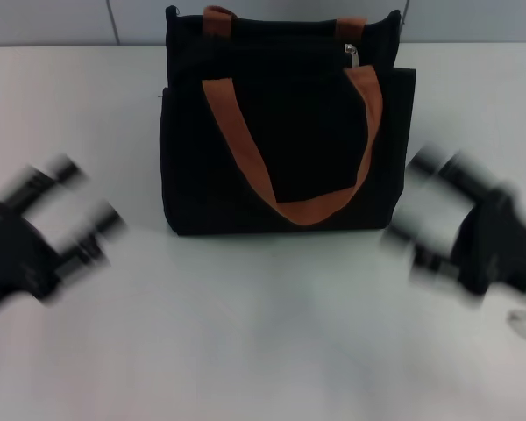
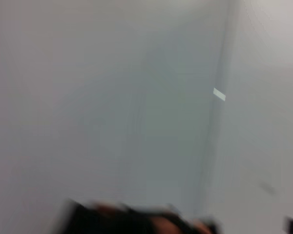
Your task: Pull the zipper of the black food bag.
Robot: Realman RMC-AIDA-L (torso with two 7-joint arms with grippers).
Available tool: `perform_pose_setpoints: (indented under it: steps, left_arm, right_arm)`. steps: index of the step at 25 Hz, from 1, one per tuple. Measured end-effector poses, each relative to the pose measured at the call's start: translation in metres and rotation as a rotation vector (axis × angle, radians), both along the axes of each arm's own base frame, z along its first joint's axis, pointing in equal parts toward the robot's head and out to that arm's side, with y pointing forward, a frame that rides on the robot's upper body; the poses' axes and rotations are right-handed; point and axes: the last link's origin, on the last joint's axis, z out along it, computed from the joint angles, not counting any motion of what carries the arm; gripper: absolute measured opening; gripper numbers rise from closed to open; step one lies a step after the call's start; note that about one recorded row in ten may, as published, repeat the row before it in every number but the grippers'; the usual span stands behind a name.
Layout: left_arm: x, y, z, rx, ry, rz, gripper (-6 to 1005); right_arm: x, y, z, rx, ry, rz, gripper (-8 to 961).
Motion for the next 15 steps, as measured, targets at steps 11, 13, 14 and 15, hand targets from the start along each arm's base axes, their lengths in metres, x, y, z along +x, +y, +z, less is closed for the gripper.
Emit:
perform_pose_setpoints:
  steps: [11,13,14,15]
  left_arm:
    - [0.009,-0.01,-0.041,-0.28,0.291,-0.293,778]
    - [0.01,-0.008,-0.041,-0.279,0.292,-0.298,778]
    - [0.011,-0.008,-0.041,-0.279,0.291,-0.3,778]
    - [0.012,-0.008,-0.042,-0.278,0.289,-0.3,778]
  right_arm:
    - [-0.003,-0.016,-0.023,-0.191,-0.241,0.27,835]
    - [-0.003,-0.015,-0.026,-0.191,-0.251,0.258,835]
    - [-0.002,-0.014,-0.027,-0.19,-0.255,0.251,835]
    - [-0.001,-0.014,-0.029,-0.19,-0.261,0.237,835]
